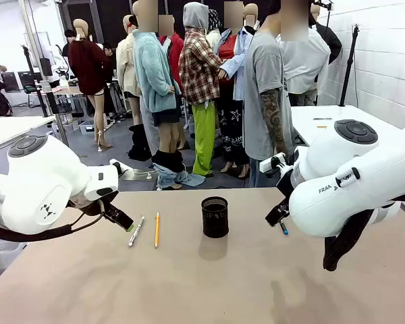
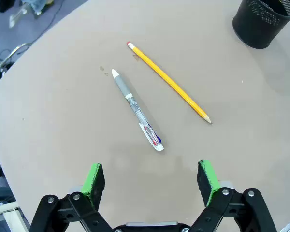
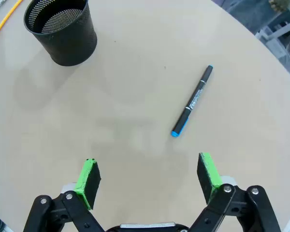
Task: Place the pens into the pen holder.
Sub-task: Pick up a writing instrument from the table and place it into the Pen holder.
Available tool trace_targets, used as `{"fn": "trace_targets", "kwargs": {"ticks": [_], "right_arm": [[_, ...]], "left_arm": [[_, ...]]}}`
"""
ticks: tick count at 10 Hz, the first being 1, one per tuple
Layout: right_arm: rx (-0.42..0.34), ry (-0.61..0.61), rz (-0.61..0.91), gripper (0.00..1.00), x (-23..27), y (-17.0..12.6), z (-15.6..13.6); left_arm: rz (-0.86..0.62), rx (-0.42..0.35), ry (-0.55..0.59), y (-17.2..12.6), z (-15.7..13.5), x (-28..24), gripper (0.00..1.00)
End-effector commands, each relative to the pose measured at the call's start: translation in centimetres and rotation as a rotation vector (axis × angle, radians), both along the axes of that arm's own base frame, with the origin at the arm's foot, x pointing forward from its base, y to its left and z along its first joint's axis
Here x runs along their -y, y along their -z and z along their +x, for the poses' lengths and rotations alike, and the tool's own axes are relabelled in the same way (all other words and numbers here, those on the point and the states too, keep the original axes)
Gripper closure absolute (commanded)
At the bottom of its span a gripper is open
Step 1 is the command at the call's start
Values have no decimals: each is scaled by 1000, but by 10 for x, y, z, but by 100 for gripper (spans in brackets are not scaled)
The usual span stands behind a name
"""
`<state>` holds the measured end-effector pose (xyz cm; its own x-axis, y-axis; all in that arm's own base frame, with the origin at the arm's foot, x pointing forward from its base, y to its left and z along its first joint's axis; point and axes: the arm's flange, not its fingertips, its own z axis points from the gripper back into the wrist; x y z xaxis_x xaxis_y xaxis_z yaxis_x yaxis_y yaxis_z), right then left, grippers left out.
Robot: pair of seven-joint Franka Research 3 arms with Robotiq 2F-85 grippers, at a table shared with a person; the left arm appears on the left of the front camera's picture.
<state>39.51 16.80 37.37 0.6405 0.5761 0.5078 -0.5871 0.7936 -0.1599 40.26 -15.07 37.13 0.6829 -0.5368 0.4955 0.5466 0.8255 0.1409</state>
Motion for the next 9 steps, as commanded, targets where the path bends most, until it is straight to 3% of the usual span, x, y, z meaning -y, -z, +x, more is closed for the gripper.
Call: {"fn": "trace_targets", "kwargs": {"ticks": [1,9], "right_arm": [[0,0,0,0,0,0,0],[0,-1,-1,0,0,0,0]], "left_arm": [[0,0,0,0,0,0,0],[0,0,0,0,0,0,0]]}}
